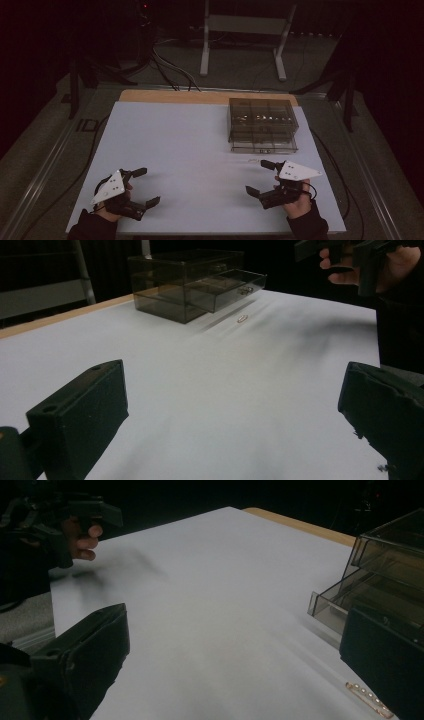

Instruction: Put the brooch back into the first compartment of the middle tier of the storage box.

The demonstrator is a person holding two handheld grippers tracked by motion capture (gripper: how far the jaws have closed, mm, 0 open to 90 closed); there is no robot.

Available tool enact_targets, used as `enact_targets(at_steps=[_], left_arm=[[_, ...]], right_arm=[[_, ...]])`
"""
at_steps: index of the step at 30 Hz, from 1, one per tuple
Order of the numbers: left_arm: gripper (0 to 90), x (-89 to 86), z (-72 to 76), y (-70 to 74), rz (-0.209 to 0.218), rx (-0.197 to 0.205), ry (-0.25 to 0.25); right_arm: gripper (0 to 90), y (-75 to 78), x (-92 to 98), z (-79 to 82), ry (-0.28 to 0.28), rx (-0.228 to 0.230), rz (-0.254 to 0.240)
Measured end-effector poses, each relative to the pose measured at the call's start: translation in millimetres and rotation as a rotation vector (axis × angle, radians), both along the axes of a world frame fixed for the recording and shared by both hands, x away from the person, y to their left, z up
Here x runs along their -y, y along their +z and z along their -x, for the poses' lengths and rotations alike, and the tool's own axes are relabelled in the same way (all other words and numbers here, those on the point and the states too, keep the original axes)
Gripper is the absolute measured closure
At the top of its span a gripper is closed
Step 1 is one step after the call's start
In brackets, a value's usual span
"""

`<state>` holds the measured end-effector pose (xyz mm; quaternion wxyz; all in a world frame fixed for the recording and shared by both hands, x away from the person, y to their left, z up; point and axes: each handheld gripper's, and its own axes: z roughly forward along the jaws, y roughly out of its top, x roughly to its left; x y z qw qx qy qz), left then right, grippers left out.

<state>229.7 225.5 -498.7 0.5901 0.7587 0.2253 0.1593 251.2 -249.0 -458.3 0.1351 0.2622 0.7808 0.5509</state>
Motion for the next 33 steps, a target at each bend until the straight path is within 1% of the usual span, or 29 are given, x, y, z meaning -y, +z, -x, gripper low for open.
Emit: enact_targets(at_steps=[4, 7, 10, 12, 16, 18, 20, 27, 29, 31, 33], left_arm=[[0.3, 0.0, 0.3, 0.4, -0.001, 0.001, -0.002], [0.3, 0.2, 0.8, 0.7, -0.004, 0.003, -0.003], [0.3, 0.1, 0.7, 1.1, -0.002, 0.004, -0.003], [0.3, 0.0, 0.9, 1.0, 0.002, 0.002, -0.002], [0.3, 0.1, 0.6, 1.6, 0.004, 0.004, -0.001], [0.3, 0.0, 0.7, 1.7, 0.005, 0.005, -0.001], [0.3, 0.1, 0.9, 2.0, 0.005, 0.008, -0.004], [0.3, 1.2, 0.7, 1.2, 0.0, 0.002, -0.008], [0.3, 1.6, 1.1, 1.1, 0.001, 0.001, -0.01], [0.3, 2.1, 1.5, 1.4, -0.004, 0.007, -0.014], [0.3, 2.0, 1.5, 1.5, -0.001, 0.008, -0.013]], right_arm=[[0.0, 0.9, -1.0, -3.0, -0.009, 0.017, 0.007], [0.0, 1.0, -1.1, -6.3, -0.023, 0.018, 0.007], [0.0, 0.6, -1.3, -9.5, -0.042, 0.029, 0.017], [0.0, 0.1, -1.1, -12.2, -0.054, 0.027, 0.017], [0.0, -0.9, -0.2, -17.7, -0.08, 0.017, 0.018], [0.0, -2.5, 0.5, -20.8, -0.088, 0.007, 0.008], [0.0, -5.0, 0.2, -22.8, -0.105, 0.007, 0.019], [0.0, -16.3, -0.7, -29.3, -0.156, -0.021, 0.055], [0.0, -20.0, -1.3, -31.7, -0.167, -0.043, 0.053], [0.0, -23.3, -3.0, -33.3, -0.185, -0.047, 0.077], [0.0, -26.3, -4.3, -35.6, -0.183, -0.058, 0.088]])
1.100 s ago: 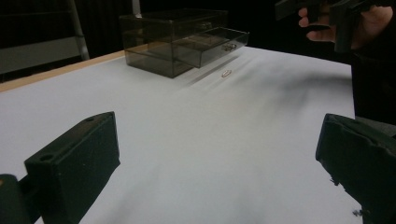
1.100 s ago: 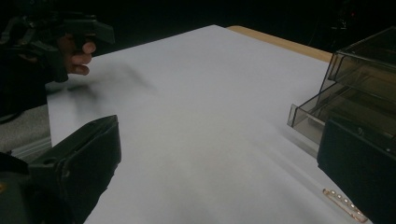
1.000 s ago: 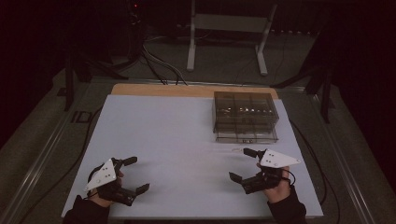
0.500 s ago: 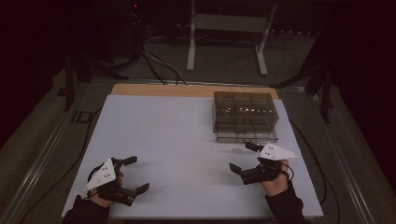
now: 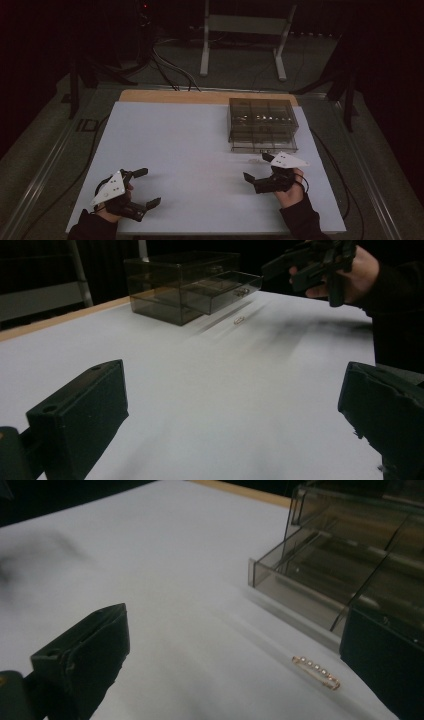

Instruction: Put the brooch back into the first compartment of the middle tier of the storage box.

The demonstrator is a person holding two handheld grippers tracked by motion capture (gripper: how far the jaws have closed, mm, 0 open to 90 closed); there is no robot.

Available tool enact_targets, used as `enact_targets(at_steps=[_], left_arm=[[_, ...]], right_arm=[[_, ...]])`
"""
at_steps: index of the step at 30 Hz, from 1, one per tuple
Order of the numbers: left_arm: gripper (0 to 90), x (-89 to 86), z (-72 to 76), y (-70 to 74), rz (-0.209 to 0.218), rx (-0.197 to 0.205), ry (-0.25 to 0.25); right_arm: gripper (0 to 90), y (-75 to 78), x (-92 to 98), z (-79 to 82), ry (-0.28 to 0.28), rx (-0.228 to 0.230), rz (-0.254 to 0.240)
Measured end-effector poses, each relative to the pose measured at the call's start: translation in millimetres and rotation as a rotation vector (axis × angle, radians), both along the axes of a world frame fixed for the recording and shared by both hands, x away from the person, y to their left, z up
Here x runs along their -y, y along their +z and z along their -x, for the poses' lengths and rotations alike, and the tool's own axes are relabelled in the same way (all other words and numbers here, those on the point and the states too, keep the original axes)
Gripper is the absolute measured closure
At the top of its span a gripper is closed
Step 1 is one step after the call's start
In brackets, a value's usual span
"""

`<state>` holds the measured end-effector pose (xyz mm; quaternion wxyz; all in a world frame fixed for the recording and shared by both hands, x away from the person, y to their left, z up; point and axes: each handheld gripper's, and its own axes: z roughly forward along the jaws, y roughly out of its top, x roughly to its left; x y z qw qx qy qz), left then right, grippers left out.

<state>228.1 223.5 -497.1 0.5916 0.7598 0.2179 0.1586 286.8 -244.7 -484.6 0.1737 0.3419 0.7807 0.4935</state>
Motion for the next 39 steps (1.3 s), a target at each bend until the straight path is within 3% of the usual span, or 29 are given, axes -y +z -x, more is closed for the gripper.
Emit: enact_targets(at_steps=[6, 18, 25, 32, 39], left_arm=[[0.3, -0.6, -0.2, 0.1, 0.003, -0.002, 0.005], [0.3, -0.9, 0.3, 1.0, 0.008, 0.001, 0.008], [0.3, -1.6, 0.5, 1.6, 0.015, 0.001, 0.01], [0.3, -1.9, 0.8, 2.5, 0.015, 0.005, 0.008], [0.3, -1.5, 0.6, 2.2, 0.014, 0.006, 0.007]], right_arm=[[0.0, -7.3, -2.5, -7.7, -0.008, -0.035, 0.037], [0.0, -13.7, 5.0, -19.4, -0.111, -0.146, -0.003], [0.0, -19.2, 3.4, -26.6, -0.14, -0.216, -0.012], [0.0, -27.4, -0.5, -36.9, -0.166, -0.285, 0.024], [9.8, -30.3, -2.1, -45.7, -0.182, -0.287, 0.065]])
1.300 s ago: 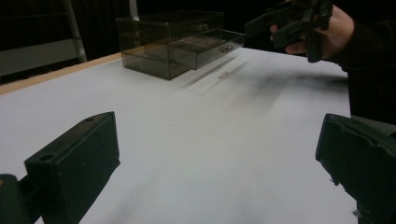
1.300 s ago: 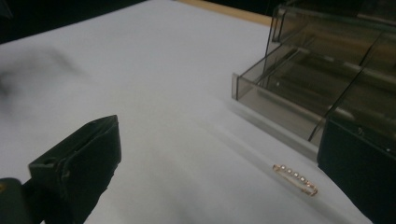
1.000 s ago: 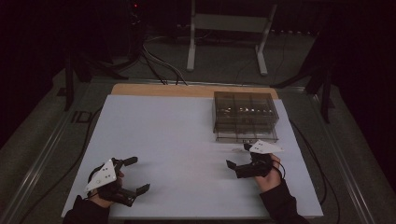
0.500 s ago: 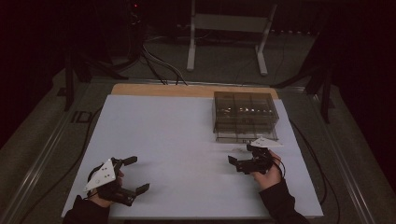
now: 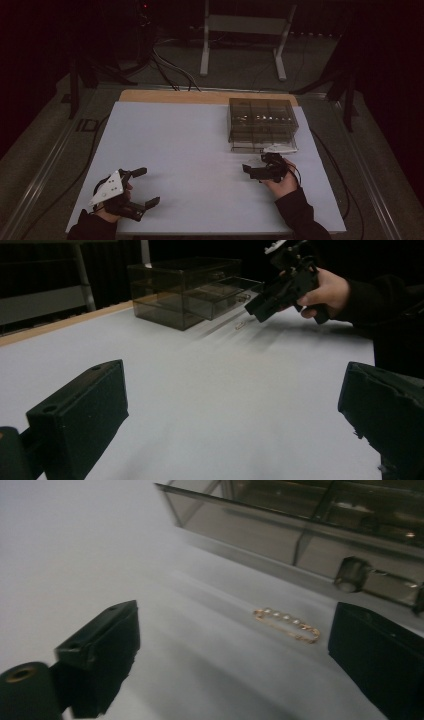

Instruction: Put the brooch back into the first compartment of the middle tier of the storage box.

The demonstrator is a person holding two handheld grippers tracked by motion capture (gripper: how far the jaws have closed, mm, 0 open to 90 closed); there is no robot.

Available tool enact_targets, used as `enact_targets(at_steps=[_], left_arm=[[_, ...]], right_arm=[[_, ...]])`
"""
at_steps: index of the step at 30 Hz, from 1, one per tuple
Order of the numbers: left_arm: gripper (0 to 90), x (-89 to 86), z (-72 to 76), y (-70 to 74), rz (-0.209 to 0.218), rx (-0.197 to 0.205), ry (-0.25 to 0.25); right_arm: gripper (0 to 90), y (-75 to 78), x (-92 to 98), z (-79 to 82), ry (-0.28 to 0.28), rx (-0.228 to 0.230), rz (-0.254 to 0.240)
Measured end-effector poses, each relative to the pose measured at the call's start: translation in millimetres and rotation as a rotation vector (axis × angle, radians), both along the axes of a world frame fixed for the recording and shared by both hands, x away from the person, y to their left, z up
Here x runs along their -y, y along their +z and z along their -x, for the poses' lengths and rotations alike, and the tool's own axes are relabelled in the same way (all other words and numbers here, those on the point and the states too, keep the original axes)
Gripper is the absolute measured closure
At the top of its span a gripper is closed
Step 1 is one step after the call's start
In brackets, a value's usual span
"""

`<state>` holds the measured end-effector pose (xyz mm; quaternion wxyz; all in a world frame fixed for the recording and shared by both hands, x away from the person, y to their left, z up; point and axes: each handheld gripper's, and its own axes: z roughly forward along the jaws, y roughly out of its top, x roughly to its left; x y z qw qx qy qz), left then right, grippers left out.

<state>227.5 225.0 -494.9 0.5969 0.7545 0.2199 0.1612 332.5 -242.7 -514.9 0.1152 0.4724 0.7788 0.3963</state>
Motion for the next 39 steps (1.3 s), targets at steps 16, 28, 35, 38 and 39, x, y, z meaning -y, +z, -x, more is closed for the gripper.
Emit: enact_targets(at_steps=[16, 28, 35, 38, 39], left_arm=[[0.3, -0.9, 0.5, 0.4, 0.0, 0.003, -0.002], [0.3, -1.0, 0.7, 0.3, -0.002, 0.005, -0.005], [0.3, -1.7, 0.0, 0.2, -0.001, 0.002, -0.002], [0.3, -1.3, 0.5, 0.0, -0.004, 0.002, -0.005], [0.3, -1.1, 0.4, 0.0, -0.004, 0.002, -0.007]], right_arm=[[39.3, -6.5, 0.2, -18.5, -0.031, -0.014, 0.083], [58.2, -8.0, -2.4, -21.5, -0.009, 0.001, 0.154], [77.0, -6.6, 0.0, -22.3, -0.004, -0.003, 0.175], [79.8, -6.2, 0.1, -22.2, 0.003, -0.008, 0.179], [79.9, -6.0, -0.3, -22.0, 0.008, -0.007, 0.184]])
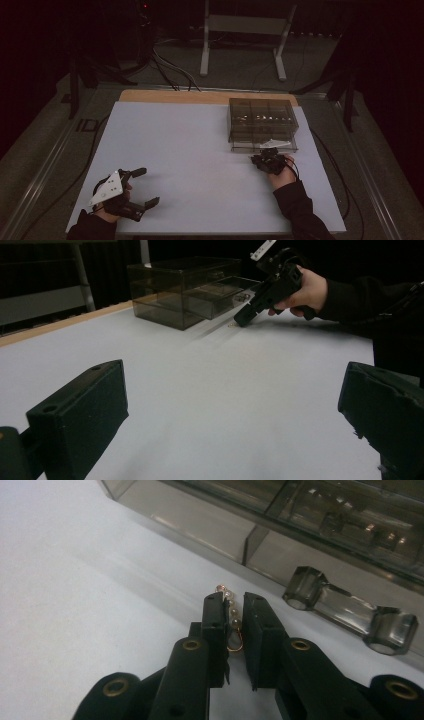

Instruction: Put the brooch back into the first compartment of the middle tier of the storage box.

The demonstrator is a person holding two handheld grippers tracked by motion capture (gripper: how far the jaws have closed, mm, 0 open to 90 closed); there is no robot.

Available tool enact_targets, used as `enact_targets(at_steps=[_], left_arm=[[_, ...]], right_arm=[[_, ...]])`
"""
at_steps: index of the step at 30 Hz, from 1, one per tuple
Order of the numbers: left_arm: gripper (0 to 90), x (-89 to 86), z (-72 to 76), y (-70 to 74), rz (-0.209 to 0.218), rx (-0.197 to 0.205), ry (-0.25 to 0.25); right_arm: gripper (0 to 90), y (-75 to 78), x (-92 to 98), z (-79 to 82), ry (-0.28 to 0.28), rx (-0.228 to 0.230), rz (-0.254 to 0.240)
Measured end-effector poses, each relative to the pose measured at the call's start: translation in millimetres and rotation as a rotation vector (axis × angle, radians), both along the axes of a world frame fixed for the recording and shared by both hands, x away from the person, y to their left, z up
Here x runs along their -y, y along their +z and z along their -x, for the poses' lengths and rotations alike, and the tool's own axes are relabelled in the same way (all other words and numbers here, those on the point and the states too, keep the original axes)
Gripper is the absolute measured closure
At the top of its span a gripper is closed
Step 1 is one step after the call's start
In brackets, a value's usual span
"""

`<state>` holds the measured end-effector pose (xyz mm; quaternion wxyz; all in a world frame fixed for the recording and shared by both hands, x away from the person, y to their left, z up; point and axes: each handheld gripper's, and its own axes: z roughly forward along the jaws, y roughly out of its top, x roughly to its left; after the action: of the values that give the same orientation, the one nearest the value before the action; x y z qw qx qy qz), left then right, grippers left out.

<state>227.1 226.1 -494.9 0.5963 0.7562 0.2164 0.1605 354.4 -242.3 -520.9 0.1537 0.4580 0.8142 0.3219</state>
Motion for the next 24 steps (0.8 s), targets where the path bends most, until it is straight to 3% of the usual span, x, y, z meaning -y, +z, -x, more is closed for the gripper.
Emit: enact_targets(at_steps=[10, 11, 13, 23, 24], left_arm=[[0.3, -1.0, 0.2, 0.1, 0.0, 0.001, 0.005], [0.3, -0.9, 0.2, 0.2, 0.0, 0.001, 0.003], [0.3, -1.1, -0.2, 0.2, 0.003, 0.0, 0.004], [0.3, -0.5, -0.2, -0.2, -0.001, 0.0, 0.001], [0.3, -0.3, -0.5, -0.5, 0.001, -0.003, 0.003]], right_arm=[[81.3, 2.2, -4.6, 3.6, 0.028, -0.001, 0.013], [87.6, 3.1, -4.8, 4.3, 0.034, 0.002, 0.018], [89.7, 5.6, -4.3, 5.3, 0.028, 0.011, 0.008], [89.5, 8.4, -7.1, 7.5, 0.028, 0.024, 0.004], [84.7, 8.4, -7.5, 7.1, 0.017, 0.026, -0.008]])
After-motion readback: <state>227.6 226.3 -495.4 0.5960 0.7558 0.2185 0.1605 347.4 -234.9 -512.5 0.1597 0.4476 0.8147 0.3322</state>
